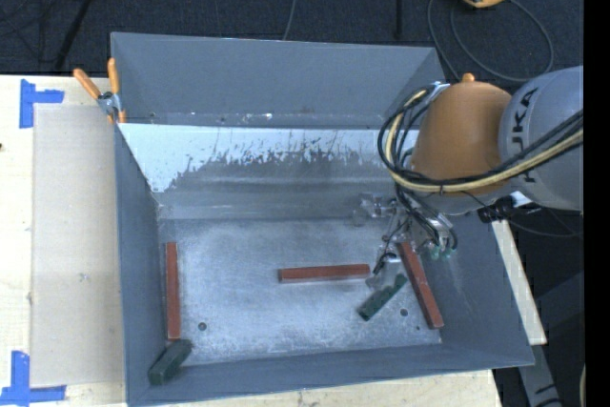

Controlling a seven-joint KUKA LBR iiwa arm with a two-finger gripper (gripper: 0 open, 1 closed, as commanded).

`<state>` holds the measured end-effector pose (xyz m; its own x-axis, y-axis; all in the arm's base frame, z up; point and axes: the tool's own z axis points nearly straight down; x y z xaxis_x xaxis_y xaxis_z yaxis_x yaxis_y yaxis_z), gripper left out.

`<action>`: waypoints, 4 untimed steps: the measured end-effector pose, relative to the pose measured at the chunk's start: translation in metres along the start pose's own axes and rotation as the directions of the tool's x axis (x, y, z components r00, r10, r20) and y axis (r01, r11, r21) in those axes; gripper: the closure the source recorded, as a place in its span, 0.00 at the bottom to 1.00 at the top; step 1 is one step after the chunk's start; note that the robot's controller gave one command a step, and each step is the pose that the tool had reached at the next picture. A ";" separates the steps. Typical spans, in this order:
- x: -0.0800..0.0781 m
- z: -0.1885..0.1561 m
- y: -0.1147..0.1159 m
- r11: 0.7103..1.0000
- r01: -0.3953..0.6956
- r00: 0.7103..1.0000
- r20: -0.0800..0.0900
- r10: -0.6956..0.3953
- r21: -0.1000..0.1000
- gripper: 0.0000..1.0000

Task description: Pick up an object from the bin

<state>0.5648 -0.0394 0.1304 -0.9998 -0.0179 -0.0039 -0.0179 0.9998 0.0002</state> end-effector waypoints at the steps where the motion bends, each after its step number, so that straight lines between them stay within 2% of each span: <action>1: 0.012 0.059 -0.012 1.000 -0.023 1.000 -0.005 0.023 -0.001 0.00; 2: -0.035 0.061 0.046 0.993 -0.117 0.993 -0.003 0.117 0.000 1.00; 3: -0.035 0.061 0.046 0.993 -0.117 0.993 -0.003 0.117 0.000 1.00; 4: -0.020 -0.076 0.058 0.998 -0.062 0.998 -0.002 0.062 0.001 1.00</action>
Offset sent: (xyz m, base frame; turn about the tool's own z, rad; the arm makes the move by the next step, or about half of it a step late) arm 0.0334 0.0455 -0.0604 0.1199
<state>0.5829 0.0191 0.2065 -0.9990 0.0442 -0.0015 0.0442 0.9990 -0.0003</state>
